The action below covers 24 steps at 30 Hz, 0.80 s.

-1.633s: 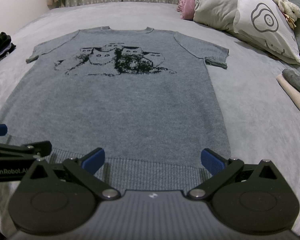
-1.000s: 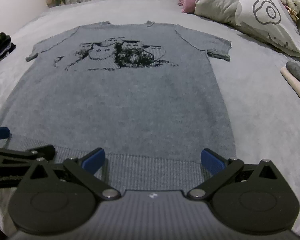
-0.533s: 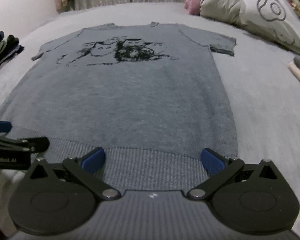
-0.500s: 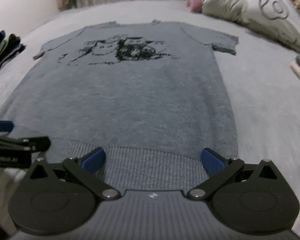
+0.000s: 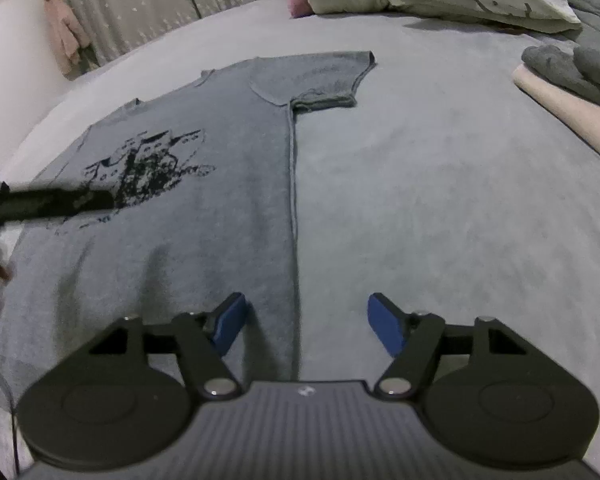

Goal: Fold clothes

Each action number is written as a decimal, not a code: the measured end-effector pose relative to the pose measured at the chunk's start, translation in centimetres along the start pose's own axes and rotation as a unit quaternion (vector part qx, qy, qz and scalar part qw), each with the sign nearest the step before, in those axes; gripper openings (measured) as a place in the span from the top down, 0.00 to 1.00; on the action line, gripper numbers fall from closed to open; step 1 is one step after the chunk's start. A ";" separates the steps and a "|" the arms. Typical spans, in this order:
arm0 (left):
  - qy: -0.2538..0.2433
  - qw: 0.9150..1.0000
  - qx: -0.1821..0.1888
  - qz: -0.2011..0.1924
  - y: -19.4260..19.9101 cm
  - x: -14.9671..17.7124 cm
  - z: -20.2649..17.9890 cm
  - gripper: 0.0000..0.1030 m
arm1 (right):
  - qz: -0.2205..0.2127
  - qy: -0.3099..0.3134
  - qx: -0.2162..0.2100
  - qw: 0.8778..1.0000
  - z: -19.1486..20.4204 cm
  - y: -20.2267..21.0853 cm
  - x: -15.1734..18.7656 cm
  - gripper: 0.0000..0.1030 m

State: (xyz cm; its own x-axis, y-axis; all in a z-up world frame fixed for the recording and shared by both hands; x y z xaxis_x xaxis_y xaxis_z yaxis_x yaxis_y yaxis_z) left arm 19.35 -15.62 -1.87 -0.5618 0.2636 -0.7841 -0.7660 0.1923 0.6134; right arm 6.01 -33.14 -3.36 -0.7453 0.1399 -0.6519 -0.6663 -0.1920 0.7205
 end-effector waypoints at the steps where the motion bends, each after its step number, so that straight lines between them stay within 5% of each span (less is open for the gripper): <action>1: -0.017 1.000 0.005 -0.006 -1.4 -0.4 -1.0 0.02 | -0.002 0.005 -0.002 1.000 0.1 0.0 0.1 0.32; 12: -0.126 0.990 0.010 -0.069 -10.6 -2.5 -8.0 0.13 | -0.012 0.024 -0.018 0.999 0.8 0.6 0.4 0.33; 14: -0.131 0.988 0.017 -0.077 -11.8 -3.9 -9.3 0.27 | -0.012 0.027 -0.021 0.999 1.2 0.5 0.4 0.35; 16: -0.129 0.988 0.025 -0.079 -12.2 -4.5 -9.7 0.63 | -0.012 0.028 -0.027 0.999 1.7 0.2 0.3 0.43; 18: -0.125 0.988 0.032 -0.082 -12.7 -5.1 -10.0 0.87 | -0.010 0.032 -0.035 0.999 2.3 0.0 0.3 0.54; 21: -0.068 0.991 0.027 -0.114 -11.7 -6.1 -8.7 0.92 | -0.006 0.031 -0.041 0.999 2.9 -0.2 0.3 0.81; 24: 0.005 0.990 0.024 -0.142 -10.4 -6.7 -6.3 0.95 | -0.004 0.020 -0.046 0.999 3.2 -0.2 0.2 0.90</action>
State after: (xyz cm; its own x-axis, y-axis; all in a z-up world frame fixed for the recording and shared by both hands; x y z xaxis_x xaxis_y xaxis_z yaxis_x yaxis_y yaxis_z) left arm 29.09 -25.34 -3.62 -0.3288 0.1831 -0.9265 -0.8778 0.3027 0.3713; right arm 5.89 -29.92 -2.89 -0.7373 0.1026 -0.6677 -0.6655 -0.2805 0.6917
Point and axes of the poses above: each gripper's, at about its wrist camera, not at the fingertips, and y roughly against the way its jaws point, z to its left, x to its underside, the point moved 4 cm from there along -y, roughly the way its jaws point, and after that the axes turned 5 degrees about -z, right-handed, at the moved point
